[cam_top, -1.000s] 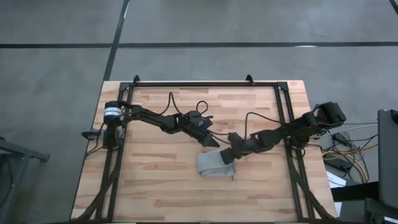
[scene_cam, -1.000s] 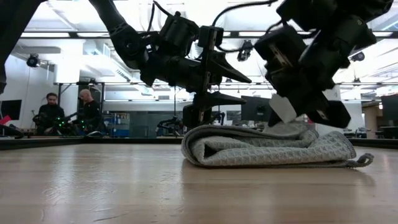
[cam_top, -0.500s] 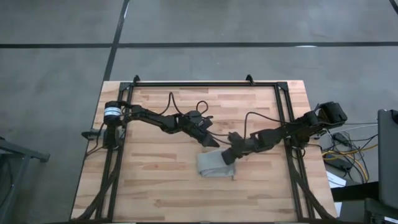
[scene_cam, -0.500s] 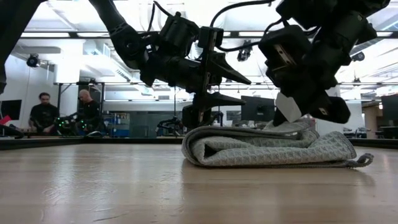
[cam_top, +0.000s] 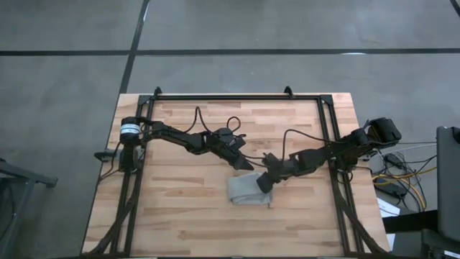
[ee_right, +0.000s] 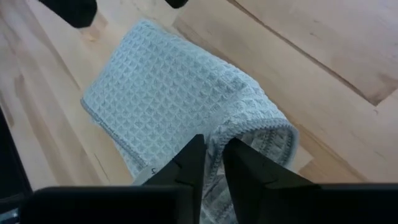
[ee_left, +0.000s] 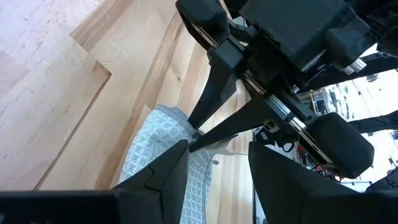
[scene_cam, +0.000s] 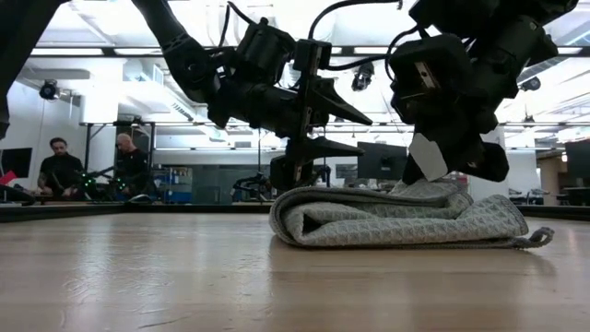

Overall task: Fold microfiber towels
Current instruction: Fold the microfiber cloth on the table

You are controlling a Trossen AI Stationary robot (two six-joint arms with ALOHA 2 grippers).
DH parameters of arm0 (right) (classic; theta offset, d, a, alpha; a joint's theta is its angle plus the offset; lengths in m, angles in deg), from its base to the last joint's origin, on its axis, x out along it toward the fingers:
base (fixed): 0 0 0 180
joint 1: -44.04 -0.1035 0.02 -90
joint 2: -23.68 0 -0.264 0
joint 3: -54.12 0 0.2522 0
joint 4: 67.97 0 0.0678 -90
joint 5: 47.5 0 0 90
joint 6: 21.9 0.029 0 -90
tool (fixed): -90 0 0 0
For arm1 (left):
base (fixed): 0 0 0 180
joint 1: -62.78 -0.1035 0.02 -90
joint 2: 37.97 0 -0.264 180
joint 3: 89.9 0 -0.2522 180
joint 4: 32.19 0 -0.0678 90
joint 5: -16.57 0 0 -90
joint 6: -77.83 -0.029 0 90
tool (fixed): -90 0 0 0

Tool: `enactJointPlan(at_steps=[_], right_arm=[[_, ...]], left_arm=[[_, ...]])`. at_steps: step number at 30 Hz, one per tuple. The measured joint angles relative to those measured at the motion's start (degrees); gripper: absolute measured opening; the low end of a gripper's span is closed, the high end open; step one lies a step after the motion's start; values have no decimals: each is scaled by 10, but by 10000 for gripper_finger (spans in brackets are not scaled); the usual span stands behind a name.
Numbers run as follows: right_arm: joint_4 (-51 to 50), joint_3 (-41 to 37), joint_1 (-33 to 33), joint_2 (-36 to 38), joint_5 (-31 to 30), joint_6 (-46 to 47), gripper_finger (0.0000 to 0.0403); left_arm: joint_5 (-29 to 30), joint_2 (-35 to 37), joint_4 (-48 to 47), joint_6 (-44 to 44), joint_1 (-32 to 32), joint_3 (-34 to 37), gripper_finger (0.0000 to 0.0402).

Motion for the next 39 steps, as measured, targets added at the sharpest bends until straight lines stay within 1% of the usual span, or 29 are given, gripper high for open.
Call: enactJointPlan(at_steps=[4,12,17,23,30,36,39], right_arm=[[-1,0,0,0,3,-2,83],[-2,0,0,0,7,-11,152],[-16,0,6,0,12,-22,179],[-16,1,11,2,16,-10,184],[-17,14,18,21,12,-54,182],[-97,18,26,45,10,-54,175],[-107,18,26,50,9,-57,172]], left_arm=[[0,0,0,3,0,0,172],[0,0,0,4,0,0,172],[0,0,0,5,0,0,172],[0,0,0,18,0,0,172],[0,0,0,19,0,0,172],[0,0,0,20,0,0,172],[0,0,0,20,-1,0,172]])
